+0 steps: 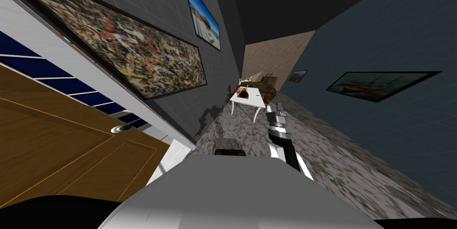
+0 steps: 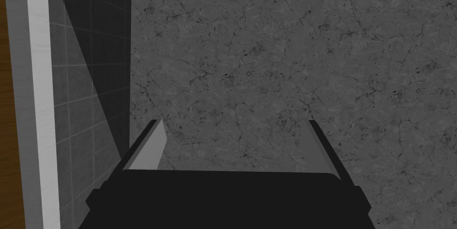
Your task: Push the door open
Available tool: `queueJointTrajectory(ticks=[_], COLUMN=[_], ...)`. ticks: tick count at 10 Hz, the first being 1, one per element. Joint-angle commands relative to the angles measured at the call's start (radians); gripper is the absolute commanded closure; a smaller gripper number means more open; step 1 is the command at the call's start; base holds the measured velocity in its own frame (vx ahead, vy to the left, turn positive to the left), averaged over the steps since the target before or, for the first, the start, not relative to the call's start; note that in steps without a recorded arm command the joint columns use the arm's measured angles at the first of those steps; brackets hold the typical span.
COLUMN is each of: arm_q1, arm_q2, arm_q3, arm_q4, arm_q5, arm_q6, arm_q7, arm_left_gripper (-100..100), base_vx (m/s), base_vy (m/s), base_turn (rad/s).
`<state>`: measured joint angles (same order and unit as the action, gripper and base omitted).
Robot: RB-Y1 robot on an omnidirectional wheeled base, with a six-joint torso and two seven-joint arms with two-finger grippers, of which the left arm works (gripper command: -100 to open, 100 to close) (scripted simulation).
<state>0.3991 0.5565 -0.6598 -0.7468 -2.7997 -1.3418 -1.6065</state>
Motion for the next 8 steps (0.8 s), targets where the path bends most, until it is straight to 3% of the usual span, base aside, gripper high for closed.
queueJointTrajectory(ticks=[1, 8], arm_q1=[0.001, 0.009], arm_q2=[0.002, 0.02], arm_q3=[-0.006, -0.03], arm_q4=[0.004, 0.018], arm_q5=[-0.034, -0.17], arm_q6=[-0.005, -0.024], arm_q7=[-0.007, -0.038], arm_left_gripper=[-100, -100], base_vx=[-0.005, -0.001], base_vy=[0.088, 0.089], base_turn=[-0.196, -0.181])
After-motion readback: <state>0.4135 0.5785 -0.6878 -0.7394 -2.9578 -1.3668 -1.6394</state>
